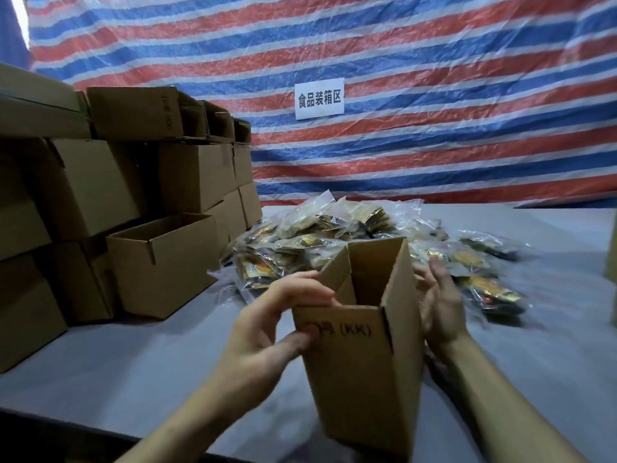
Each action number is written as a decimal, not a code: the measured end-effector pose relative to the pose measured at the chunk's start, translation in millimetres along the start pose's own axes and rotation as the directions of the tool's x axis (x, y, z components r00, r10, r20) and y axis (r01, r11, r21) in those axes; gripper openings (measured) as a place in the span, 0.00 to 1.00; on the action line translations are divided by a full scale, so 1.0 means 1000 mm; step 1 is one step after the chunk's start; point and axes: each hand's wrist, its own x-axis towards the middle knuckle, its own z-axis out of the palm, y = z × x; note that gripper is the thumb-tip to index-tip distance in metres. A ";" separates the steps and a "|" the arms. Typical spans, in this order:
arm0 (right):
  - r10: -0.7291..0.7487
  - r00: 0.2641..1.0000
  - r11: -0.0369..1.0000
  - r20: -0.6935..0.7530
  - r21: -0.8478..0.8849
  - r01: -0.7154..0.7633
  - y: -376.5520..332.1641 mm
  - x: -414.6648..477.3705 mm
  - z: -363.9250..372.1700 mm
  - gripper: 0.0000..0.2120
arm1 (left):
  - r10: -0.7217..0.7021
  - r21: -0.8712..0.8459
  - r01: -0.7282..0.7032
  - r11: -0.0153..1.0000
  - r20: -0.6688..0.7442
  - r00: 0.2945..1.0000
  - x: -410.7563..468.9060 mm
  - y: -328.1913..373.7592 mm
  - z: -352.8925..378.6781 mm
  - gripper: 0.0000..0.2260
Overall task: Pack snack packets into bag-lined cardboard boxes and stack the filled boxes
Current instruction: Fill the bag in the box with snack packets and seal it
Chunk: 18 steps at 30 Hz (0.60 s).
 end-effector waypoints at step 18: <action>0.028 0.983 0.996 -0.182 -0.083 -0.044 -0.002 0.002 -0.013 0.36 | -0.204 -0.152 0.181 0.972 -0.159 0.966 0.041 -0.081 0.038 0.53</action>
